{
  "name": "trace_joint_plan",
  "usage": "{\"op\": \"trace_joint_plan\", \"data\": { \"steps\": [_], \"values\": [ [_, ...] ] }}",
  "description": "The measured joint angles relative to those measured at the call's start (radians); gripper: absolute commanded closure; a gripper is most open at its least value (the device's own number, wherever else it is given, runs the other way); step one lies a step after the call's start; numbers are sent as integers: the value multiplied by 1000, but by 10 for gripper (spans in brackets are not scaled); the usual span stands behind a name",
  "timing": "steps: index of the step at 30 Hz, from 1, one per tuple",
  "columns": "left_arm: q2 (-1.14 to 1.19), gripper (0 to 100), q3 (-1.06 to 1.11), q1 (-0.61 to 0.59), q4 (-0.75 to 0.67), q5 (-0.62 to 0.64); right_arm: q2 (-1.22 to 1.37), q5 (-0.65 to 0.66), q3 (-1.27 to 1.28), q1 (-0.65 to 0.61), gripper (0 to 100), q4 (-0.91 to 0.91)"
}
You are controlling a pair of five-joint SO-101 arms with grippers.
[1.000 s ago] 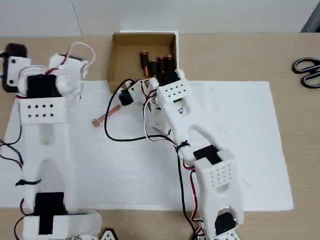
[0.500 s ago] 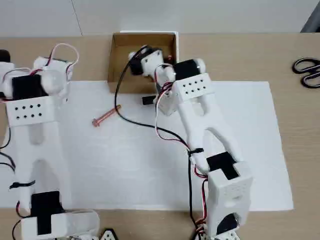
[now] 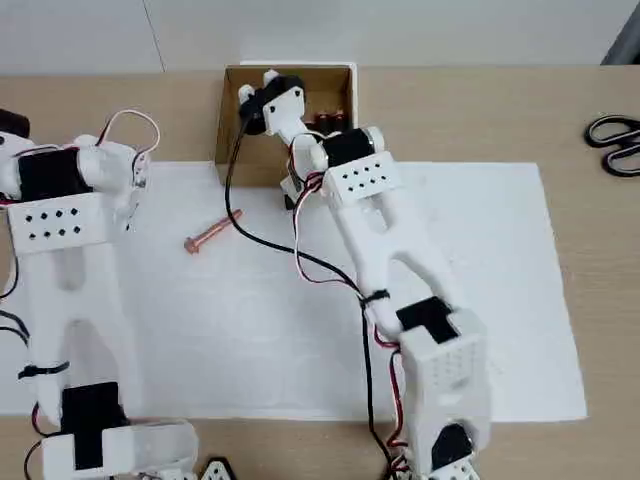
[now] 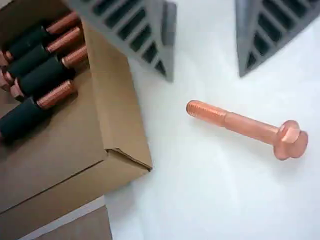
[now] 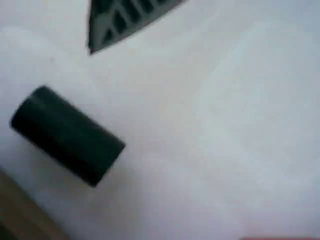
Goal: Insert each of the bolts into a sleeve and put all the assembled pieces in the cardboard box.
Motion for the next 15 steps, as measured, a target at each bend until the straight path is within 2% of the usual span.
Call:
{"op": "trace_joint_plan", "data": {
  "steps": [8,15],
  "values": [
    [0,917,0,0,0,-3,114,0,-2,-3,834,-120],
    [0,917,0,0,0,-3,227,-6,-101,-3,824,-106]
  ]
}}
